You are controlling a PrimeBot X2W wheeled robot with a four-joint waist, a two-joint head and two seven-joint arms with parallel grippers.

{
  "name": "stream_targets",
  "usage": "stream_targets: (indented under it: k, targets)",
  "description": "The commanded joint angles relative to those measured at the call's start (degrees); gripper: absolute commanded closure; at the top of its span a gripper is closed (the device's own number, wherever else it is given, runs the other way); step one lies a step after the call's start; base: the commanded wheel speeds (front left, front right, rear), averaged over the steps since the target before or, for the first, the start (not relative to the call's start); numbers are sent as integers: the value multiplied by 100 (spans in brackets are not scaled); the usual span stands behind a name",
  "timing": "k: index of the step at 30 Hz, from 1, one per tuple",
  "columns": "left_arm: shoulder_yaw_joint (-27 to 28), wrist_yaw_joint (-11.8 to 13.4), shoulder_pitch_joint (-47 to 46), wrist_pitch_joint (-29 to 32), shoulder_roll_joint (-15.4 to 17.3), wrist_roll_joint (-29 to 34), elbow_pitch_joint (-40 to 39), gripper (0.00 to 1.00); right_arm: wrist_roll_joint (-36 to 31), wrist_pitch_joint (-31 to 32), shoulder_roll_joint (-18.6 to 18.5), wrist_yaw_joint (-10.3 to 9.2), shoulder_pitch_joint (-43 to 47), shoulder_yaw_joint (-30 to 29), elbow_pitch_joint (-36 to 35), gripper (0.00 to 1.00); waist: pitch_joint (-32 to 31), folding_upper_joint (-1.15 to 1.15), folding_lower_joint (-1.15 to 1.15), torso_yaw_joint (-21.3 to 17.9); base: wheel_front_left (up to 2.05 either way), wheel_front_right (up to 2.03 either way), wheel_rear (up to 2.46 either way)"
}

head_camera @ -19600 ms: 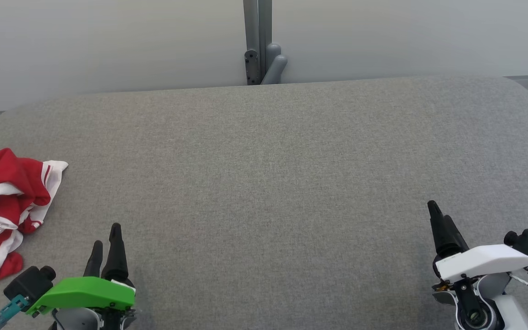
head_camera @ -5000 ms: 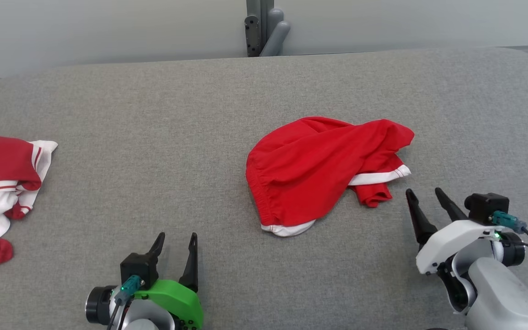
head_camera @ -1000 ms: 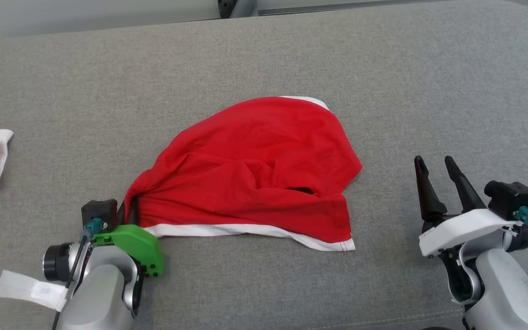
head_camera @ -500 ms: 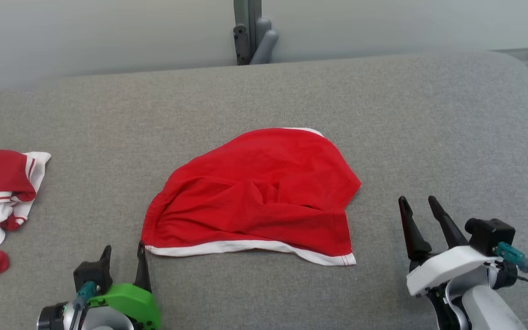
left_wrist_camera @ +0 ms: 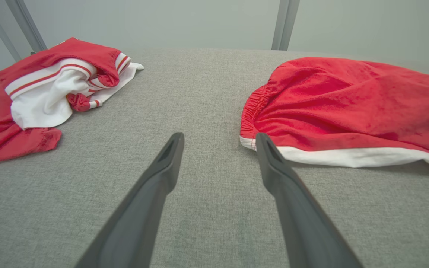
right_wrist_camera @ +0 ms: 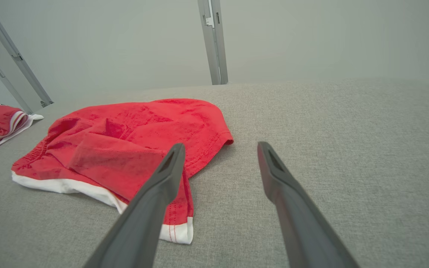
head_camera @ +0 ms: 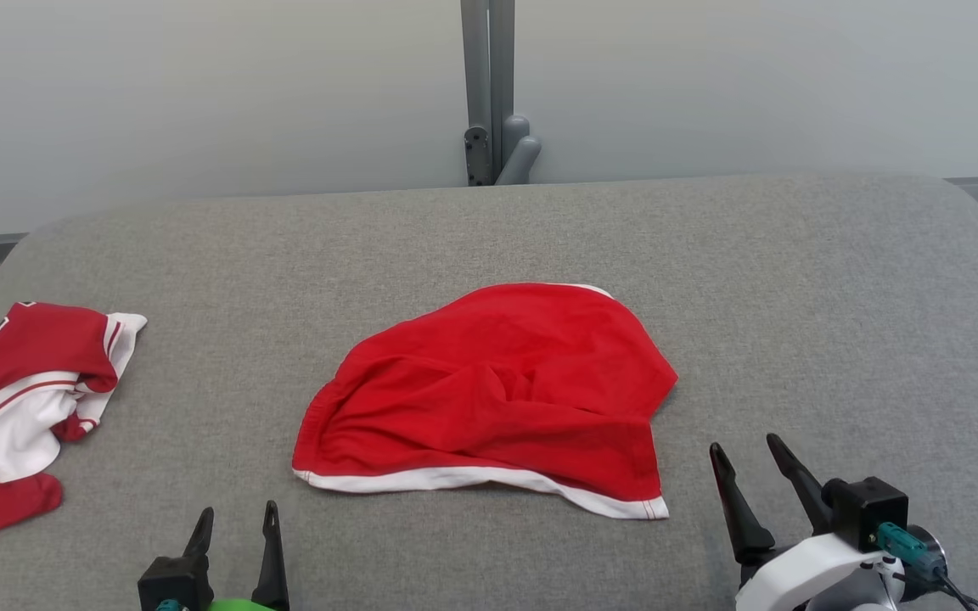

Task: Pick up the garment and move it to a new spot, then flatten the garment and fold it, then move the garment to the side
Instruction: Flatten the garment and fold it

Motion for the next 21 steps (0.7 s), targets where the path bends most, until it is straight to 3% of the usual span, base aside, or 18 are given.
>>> stream_targets:
  k: [1, 14, 21]
  targets:
    - [49, -37, 146, -1, -8, 86, -109, 0, -56, -19, 17, 0, 140, -24, -39, 0, -71, 0, 0, 23, 0, 0, 0]
    - [133, -74, 381, -1, -61, 97, -469, 0, -258, -19, 103, 0, 283, -144, -163, 0, -112, 0, 0, -17, 0, 0, 0]
    - [-52, -55, 206, 0, -61, -41, -484, 0, -180, -19, 36, 0, 211, 118, 20, 0, 101, 0, 0, -21, 0, 0, 0]
